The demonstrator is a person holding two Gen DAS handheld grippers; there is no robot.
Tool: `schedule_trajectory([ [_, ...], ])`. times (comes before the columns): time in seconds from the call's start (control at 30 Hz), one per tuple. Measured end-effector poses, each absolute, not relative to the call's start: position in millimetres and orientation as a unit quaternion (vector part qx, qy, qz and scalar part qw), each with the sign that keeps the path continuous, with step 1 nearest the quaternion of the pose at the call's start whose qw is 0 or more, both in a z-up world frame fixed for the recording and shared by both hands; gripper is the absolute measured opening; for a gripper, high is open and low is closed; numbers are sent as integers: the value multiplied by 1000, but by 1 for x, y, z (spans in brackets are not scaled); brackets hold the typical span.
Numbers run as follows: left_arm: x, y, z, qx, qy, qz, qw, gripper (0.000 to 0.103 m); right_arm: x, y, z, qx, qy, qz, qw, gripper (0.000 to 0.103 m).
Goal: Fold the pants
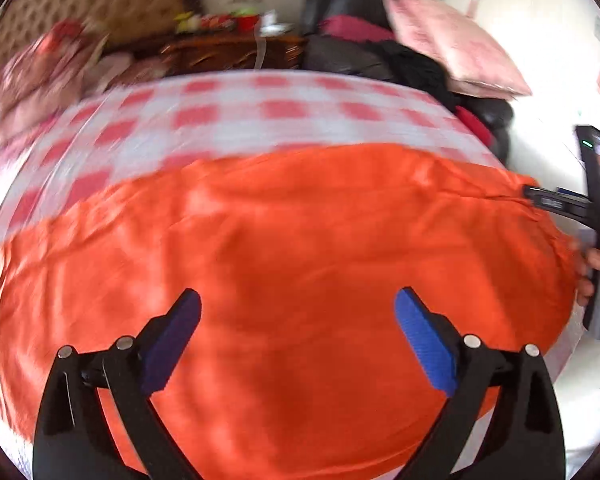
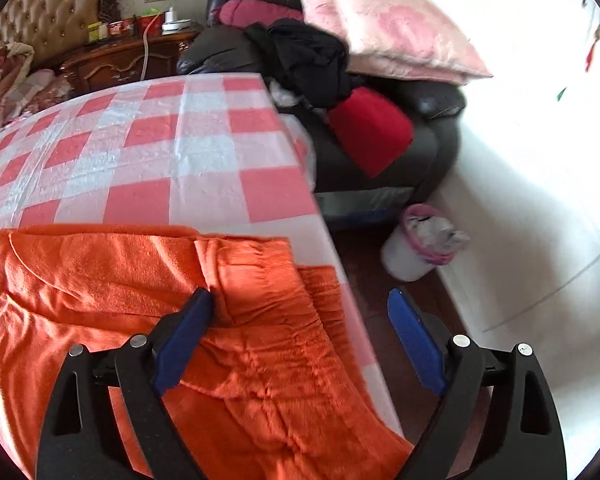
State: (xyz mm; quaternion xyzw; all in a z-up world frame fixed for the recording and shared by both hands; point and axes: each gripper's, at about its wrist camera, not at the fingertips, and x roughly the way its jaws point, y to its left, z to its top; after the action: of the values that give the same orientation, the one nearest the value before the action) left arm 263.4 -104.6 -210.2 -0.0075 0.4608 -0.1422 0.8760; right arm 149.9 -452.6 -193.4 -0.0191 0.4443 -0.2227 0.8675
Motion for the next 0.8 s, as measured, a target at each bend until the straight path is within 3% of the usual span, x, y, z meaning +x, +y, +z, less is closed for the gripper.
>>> schedule_trajectory([
  [0.13,267,-29,-220,-7,479,-50,876,87,135,-404,-169,-30,415,-197,888,86],
  [0.4,249,123,-224,-22,468,58,882,84,113,-216,-163,-32,435,-20,899,86],
  [0.43,248,141,-223,-25,464,75,882,77,111,-200,-164,-41,436,-7,899,86],
  [0.47,249,156,-220,-27,459,80,884,53,109,-182,-167,-48,436,5,899,86],
  [0.5,252,163,-215,-24,452,68,889,45,109,-163,-170,-47,444,13,895,86],
  [0.67,294,152,-207,-5,428,-60,902,43,115,-117,-186,-53,469,0,882,86],
  [0.8,314,161,-215,32,447,-53,893,44,125,-99,-191,-10,468,3,884,86],
])
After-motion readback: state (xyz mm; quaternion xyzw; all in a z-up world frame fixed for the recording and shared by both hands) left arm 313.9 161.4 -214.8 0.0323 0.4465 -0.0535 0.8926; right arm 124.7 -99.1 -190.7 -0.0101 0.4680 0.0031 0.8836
